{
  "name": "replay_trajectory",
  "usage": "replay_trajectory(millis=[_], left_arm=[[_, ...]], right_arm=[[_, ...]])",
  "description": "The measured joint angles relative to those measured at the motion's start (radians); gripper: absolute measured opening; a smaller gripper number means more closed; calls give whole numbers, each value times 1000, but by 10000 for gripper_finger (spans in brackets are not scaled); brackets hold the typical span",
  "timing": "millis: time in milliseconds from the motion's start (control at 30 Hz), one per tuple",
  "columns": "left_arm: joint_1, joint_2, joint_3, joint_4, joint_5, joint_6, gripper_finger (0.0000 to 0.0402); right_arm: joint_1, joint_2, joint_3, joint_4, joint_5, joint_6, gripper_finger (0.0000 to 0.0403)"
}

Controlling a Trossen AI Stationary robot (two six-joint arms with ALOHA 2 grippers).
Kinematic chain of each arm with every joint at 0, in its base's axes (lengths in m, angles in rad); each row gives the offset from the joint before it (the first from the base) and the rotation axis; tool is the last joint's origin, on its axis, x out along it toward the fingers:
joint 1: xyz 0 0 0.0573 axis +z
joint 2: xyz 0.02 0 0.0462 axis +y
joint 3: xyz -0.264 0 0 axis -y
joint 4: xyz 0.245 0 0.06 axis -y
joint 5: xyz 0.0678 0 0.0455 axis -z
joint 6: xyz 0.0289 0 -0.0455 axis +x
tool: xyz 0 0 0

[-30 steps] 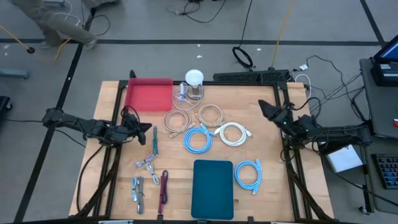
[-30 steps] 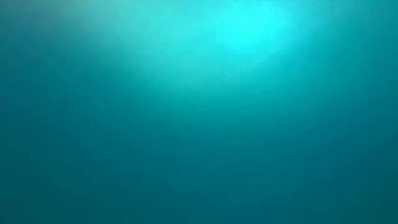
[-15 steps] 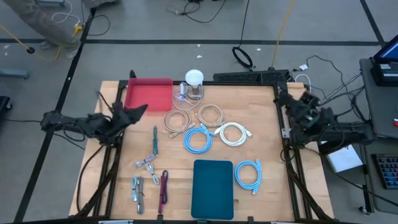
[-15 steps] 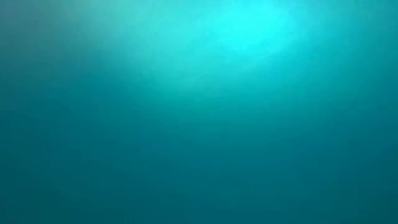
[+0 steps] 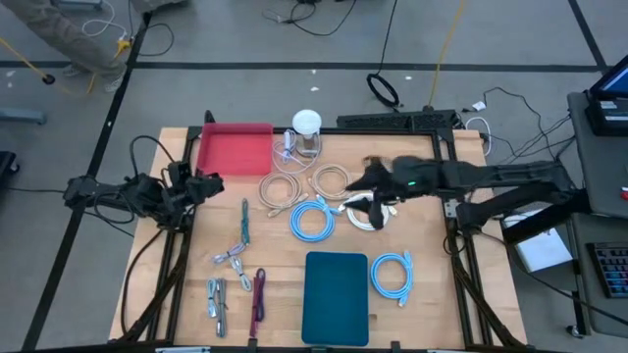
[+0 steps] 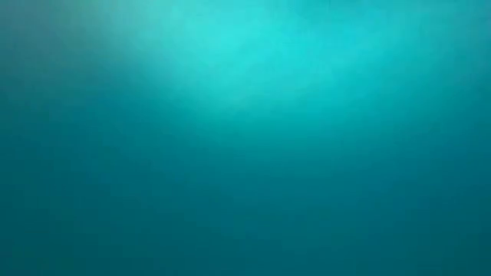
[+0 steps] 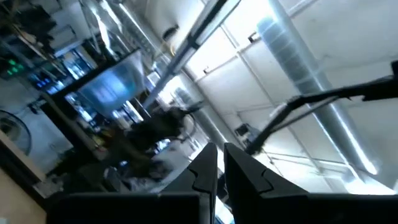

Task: Pick & Place USB Port
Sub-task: Put the white HDMI cable into the red bin

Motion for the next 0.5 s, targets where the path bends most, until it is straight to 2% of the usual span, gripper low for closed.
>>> replay_trajectory(millis=[100,167,400,500], left_arm=[[0,0,0,-36,50,-27,31],[0,0,0,-58,77,-47,31],[0,0,0,-112,70,-60,31],[0,0,0,-112,68,-63,31]], right_arm=[[-23,39,-40,-251,189,-14,202],[-44,43,-97,-294,250,-15,197],[-110,38,-344,-60,195,15,183],[-130,38,-431,-15,195,37,180]])
